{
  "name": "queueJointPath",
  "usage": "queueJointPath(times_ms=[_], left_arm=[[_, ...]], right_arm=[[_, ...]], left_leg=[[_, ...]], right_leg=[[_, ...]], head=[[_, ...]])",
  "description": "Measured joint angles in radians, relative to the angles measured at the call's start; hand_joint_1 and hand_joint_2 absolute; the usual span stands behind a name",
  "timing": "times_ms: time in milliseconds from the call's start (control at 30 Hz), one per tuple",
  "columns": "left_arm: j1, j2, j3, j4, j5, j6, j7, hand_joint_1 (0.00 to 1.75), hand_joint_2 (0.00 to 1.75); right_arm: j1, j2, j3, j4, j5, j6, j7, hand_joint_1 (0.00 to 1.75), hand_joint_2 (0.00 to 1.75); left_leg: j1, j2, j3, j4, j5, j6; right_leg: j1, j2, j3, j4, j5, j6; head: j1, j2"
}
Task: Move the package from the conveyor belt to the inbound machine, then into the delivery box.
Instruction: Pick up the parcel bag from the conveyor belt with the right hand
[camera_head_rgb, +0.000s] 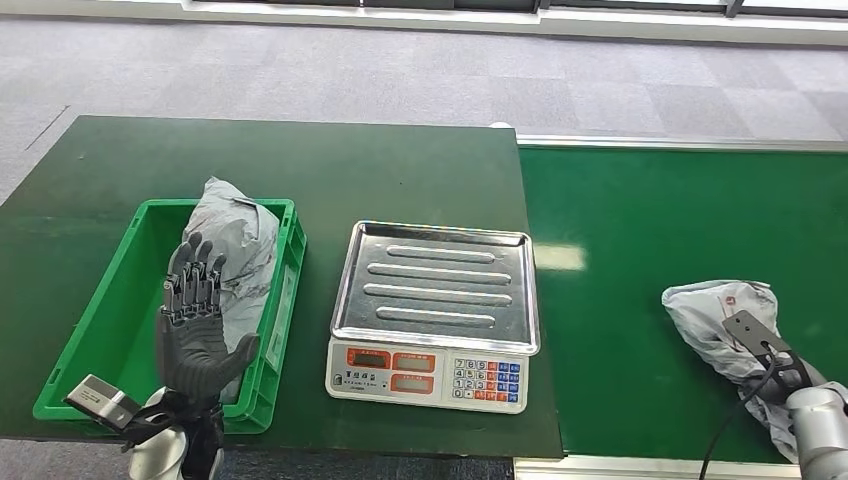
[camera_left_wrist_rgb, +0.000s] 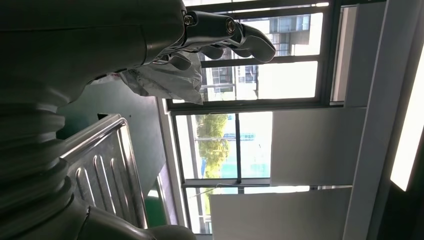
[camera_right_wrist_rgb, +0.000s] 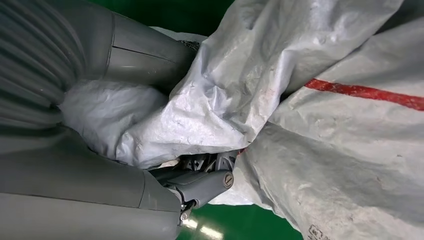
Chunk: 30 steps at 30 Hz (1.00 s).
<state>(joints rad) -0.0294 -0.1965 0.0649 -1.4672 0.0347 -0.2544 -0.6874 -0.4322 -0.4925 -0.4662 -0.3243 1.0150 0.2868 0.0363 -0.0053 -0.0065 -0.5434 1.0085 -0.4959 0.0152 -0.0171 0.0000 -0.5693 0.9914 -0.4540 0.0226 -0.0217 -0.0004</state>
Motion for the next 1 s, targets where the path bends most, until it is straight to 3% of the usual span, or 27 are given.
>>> queueJointPath(times_ms=[167, 267, 333, 467, 567, 667, 867, 933, 1000], left_arm=[[0.000, 0.000, 0.000, 0.000, 0.000, 0.000, 0.000, 0.00, 1.75], [0.001, 0.000, 0.000, -0.001, 0.000, 0.003, 0.001, 0.00, 1.75], [0.010, 0.000, 0.000, -0.006, 0.001, 0.010, 0.001, 0.00, 1.75], [0.040, -0.003, 0.001, -0.041, 0.004, 0.021, 0.002, 0.00, 1.75], [0.050, -0.011, -0.001, -0.060, 0.004, 0.037, 0.012, 0.00, 1.75], [0.045, -0.013, -0.014, -0.060, 0.004, 0.057, 0.017, 0.00, 1.75], [-0.005, -0.012, -0.045, -0.046, -0.004, 0.078, 0.016, 0.00, 1.75], [-0.021, -0.012, -0.050, -0.041, -0.009, 0.081, 0.017, 0.00, 1.75], [-0.039, -0.010, -0.052, -0.034, -0.015, 0.078, 0.017, 0.00, 1.75]], right_arm=[[0.000, 0.000, 0.000, 0.000, 0.000, -0.001, -0.002, 1.75, 1.75], [-0.002, 0.001, 0.003, 0.000, 0.011, -0.050, -0.047, 1.75, 1.75], [-0.004, 0.008, 0.007, -0.004, 0.013, -0.151, -0.134, 1.75, 1.75], [-0.042, 0.062, 0.008, -0.080, -0.065, -0.479, -0.335, 1.75, 1.75], [-0.067, 0.141, 0.010, -0.267, -0.257, -0.687, -0.430, 1.75, 1.75], [-0.080, 0.217, 0.038, -0.475, -0.430, -0.776, -0.483, 1.75, 1.75], [-0.190, 0.337, 0.214, -0.686, -0.509, -0.817, -0.521, 1.75, 1.75], [-0.259, 0.385, 0.296, -0.692, -0.502, -0.743, -0.478, 1.75, 1.75], [-0.338, 0.441, 0.398, -0.667, -0.459, -0.559, -0.424, 1.75, 1.75]], left_leg=[[0.000, 0.000, 0.000, 0.000, 0.000, 0.000], [0.000, -0.001, -0.001, 0.000, 0.000, 0.000], [-0.001, 0.000, -0.006, 0.000, -0.001, 0.001], [-0.003, 0.006, -0.009, 0.000, -0.002, 0.001], [-0.003, 0.004, -0.003, 0.000, 0.001, 0.001], [-0.003, 0.000, -0.004, 0.000, 0.002, 0.000], [-0.003, 0.008, -0.007, -0.001, 0.002, -0.003], [-0.003, 0.010, -0.008, -0.001, 0.004, -0.005], [-0.003, 0.012, -0.010, -0.001, 0.005, -0.007]], right_leg=[[0.000, 0.000, 0.001, 0.000, 0.000, 0.000], [-0.001, -0.001, 0.002, 0.000, 0.000, 0.001], [-0.002, 0.000, 0.002, 0.000, 0.000, 0.001], [-0.004, 0.006, -0.003, 0.001, 0.001, 0.003], [-0.004, 0.005, -0.004, 0.002, 0.002, 0.003], [-0.003, 0.001, -0.004, 0.004, 0.001, 0.002], [-0.004, 0.008, -0.009, 0.008, 0.002, 0.000], [-0.004, 0.010, -0.010, 0.009, 0.003, -0.002], [-0.004, 0.012, -0.014, 0.011, 0.005, -0.004]], head=[[0.000, 0.000], [0.000, 0.000], [0.000, 0.000], [0.000, 0.000], [0.000, 0.000], [0.000, 0.000], [0.000, 0.000], [0.000, 0.000], [0.000, 0.000]])
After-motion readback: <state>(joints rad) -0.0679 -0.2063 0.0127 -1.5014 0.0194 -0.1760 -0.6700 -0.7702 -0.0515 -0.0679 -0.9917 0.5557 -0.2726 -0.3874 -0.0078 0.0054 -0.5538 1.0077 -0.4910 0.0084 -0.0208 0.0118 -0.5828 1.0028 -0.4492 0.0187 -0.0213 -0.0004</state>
